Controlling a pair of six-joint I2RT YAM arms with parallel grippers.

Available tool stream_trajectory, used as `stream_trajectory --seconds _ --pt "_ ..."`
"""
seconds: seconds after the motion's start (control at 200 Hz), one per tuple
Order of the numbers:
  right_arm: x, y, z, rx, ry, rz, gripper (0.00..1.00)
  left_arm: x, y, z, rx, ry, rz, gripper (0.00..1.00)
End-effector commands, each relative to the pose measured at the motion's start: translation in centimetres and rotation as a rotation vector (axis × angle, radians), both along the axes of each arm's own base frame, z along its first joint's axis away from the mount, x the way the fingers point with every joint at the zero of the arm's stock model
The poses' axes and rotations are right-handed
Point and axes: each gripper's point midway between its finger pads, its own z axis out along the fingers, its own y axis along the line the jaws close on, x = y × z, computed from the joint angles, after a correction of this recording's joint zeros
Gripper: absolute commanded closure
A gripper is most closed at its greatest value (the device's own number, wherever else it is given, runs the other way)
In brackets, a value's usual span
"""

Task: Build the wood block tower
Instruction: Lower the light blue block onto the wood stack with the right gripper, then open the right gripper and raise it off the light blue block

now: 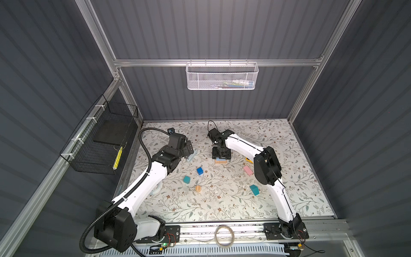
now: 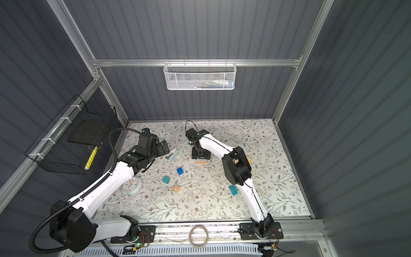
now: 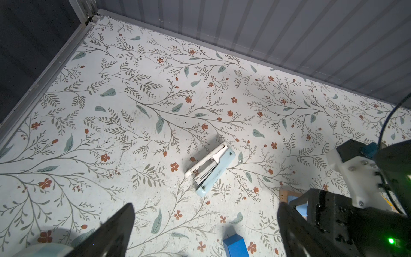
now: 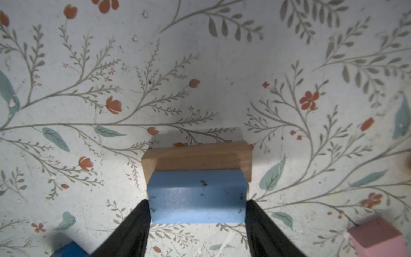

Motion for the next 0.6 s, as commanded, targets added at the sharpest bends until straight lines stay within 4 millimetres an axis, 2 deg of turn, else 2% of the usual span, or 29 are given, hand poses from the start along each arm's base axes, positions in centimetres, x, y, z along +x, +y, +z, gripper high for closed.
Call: stream_trajectory --seconds 0.0,0.595 --pt "-0.03 -0.52 -1.38 -0.036 0.028 0.007 0.32 -0.05 0.1 -0.2 0.006 0.008 -0.009 0.0" --pt "-0.04 -0.55 -1.31 -0.043 0.027 0.026 0.31 -0.08 0.24 -0.16 0.007 0.008 -0.006 0.0"
